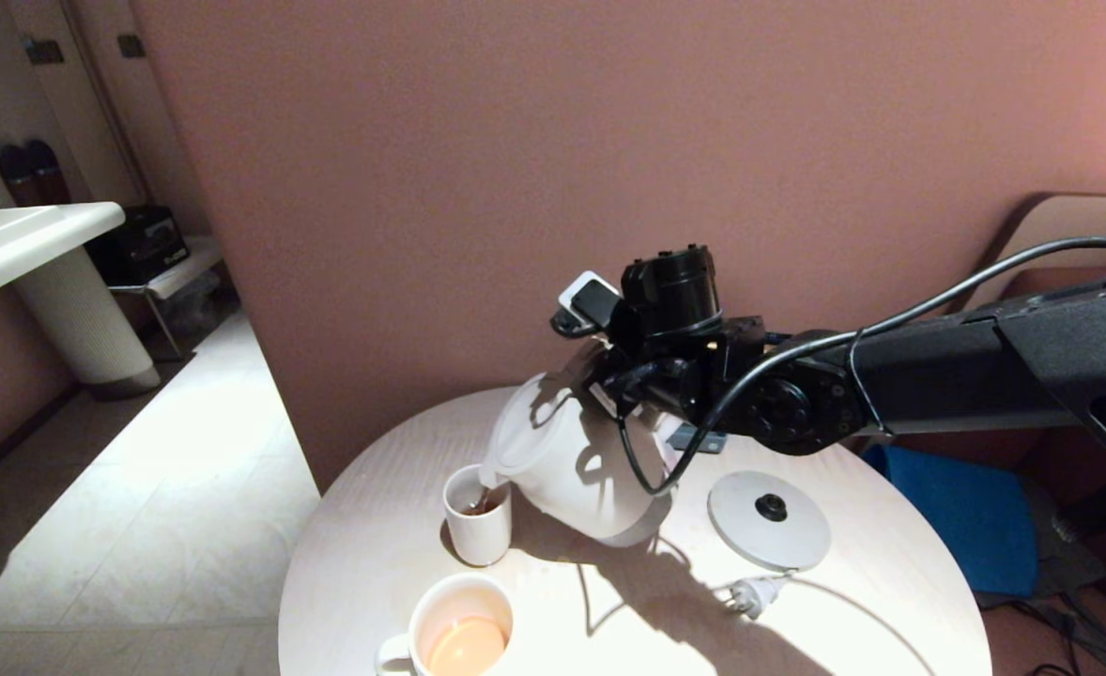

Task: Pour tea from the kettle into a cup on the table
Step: Pour water into the cup

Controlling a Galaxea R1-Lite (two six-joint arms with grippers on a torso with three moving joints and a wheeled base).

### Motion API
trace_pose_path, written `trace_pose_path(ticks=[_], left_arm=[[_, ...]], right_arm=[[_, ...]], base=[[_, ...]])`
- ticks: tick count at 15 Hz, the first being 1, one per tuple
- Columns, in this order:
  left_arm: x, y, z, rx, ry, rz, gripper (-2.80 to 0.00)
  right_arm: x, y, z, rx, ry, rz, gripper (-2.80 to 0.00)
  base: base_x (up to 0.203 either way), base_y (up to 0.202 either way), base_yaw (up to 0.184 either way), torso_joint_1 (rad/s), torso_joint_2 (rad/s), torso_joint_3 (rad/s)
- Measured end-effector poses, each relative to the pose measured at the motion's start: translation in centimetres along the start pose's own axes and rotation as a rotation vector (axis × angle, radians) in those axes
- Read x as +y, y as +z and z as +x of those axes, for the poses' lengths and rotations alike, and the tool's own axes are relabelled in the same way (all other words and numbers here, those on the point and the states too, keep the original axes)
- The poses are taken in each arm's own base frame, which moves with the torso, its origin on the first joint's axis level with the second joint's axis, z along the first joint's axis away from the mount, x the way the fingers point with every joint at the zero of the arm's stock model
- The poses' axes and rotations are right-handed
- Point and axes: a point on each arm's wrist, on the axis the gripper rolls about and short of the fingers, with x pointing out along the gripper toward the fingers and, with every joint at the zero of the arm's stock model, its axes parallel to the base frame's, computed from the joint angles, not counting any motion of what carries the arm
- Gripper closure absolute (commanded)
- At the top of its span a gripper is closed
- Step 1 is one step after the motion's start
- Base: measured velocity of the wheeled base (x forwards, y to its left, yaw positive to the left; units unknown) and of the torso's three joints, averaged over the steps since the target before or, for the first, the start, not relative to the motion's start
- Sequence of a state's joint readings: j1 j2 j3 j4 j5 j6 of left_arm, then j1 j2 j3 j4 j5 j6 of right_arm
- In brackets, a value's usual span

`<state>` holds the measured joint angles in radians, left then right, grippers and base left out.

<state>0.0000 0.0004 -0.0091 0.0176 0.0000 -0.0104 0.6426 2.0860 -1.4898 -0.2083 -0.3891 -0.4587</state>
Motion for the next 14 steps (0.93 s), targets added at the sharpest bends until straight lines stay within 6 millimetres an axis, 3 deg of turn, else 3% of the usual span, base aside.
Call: trace_pose_path(ticks=[9, 14], left_arm=[[0.0, 0.0, 0.0, 0.000, 0.000, 0.000, 0.00], [0.0, 0.0, 0.0, 0.000, 0.000, 0.000, 0.00]], right_arm=[[0.1, -0.3, -0.1, -0.001, -0.002, 0.010, 0.00], [0.5, -2.2, -0.4, -0.025, -0.016, 0.059, 0.00]], base=[[0.000, 0.000, 0.000, 0.000, 0.00, 0.000], [0.000, 0.000, 0.000, 0.000, 0.00, 0.000]])
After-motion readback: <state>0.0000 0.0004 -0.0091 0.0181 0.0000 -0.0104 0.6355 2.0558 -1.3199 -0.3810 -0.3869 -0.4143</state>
